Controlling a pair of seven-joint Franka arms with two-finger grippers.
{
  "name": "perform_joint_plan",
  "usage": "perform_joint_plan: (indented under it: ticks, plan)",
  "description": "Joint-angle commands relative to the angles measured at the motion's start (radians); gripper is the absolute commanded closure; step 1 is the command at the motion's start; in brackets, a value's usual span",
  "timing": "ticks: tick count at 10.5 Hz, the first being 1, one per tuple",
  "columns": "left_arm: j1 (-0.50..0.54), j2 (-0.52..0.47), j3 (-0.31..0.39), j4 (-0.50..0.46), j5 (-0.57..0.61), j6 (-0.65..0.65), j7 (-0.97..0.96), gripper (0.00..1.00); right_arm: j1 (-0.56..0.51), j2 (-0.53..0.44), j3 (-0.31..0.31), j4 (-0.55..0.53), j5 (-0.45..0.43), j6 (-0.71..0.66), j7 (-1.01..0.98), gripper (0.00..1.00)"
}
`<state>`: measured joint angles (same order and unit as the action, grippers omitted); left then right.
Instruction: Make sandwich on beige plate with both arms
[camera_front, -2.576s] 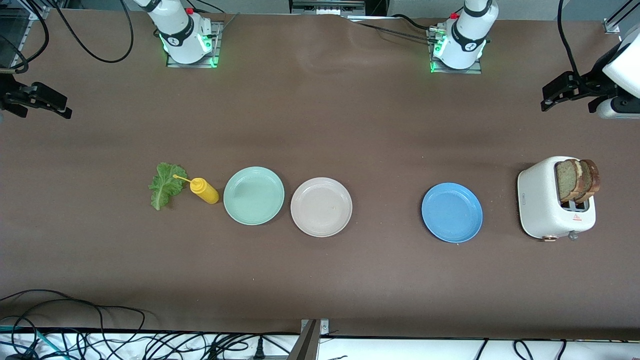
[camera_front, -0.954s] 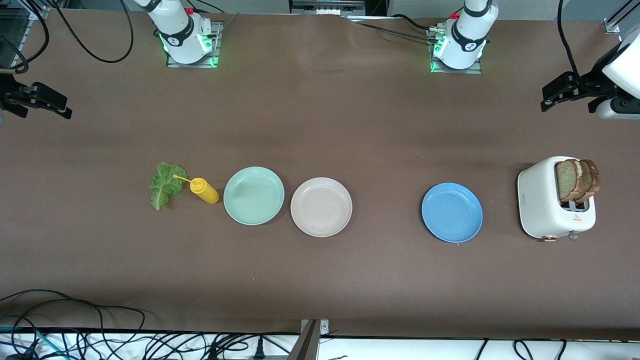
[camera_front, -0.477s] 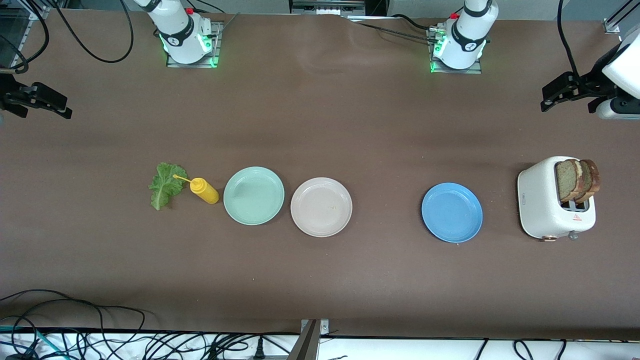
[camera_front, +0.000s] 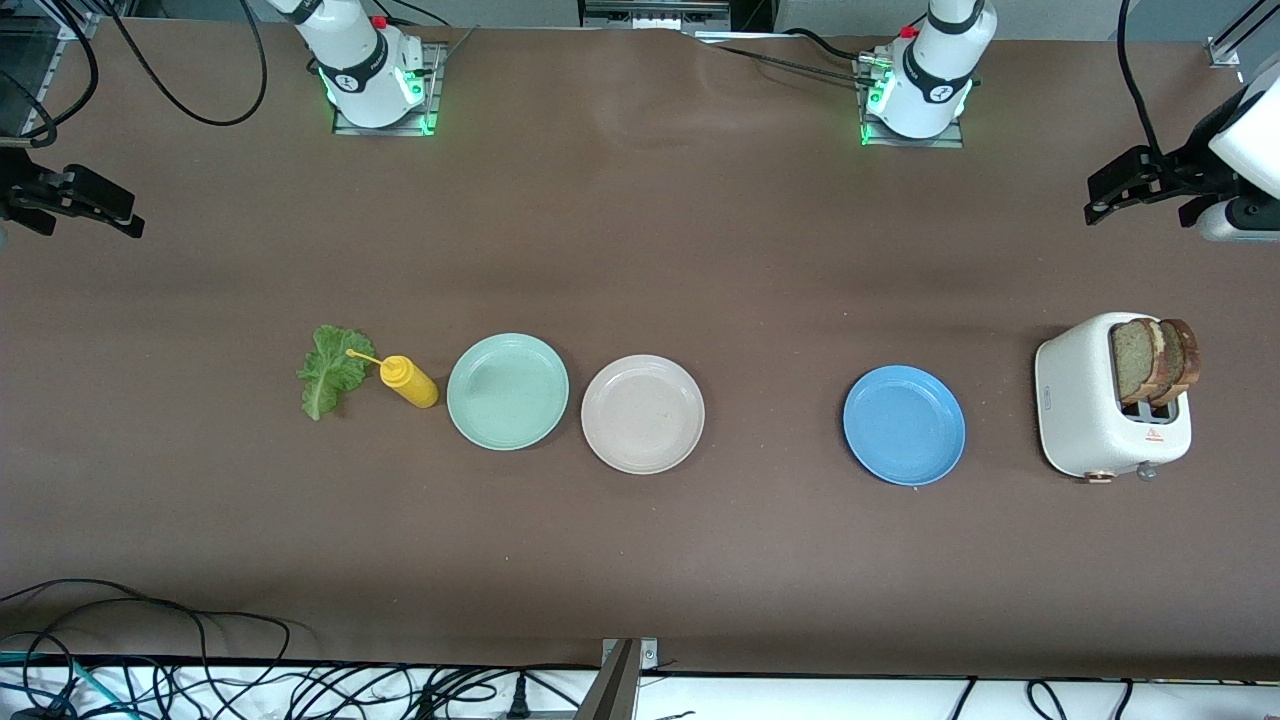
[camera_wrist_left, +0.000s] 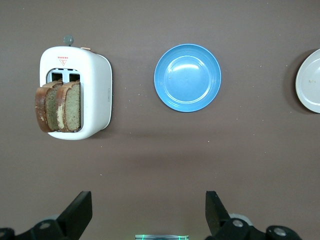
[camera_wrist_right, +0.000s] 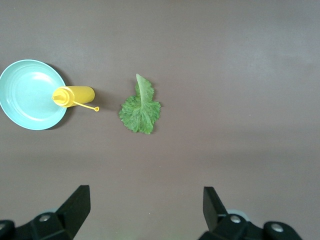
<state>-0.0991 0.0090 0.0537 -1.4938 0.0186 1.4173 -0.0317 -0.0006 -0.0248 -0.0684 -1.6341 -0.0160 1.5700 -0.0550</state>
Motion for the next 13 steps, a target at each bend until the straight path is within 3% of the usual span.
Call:
perform_joint_plan:
  ticks: [1,8,13]
  plan:
    - [0.015,0.009,-0.003,0.018,0.012,-0.009,0.026,0.00,-0.002,0.000,-0.002,0.010,0.016,-0.007,0.004,0.00]
    - [0.065,0.046,-0.003,0.023,0.011,-0.005,0.032,0.00,-0.002,0.000,-0.002,0.008,0.016,-0.008,0.004,0.00]
    - [0.171,0.164,-0.003,0.030,0.011,0.095,0.134,0.00,-0.002,0.000,-0.002,0.008,0.016,-0.008,0.004,0.00]
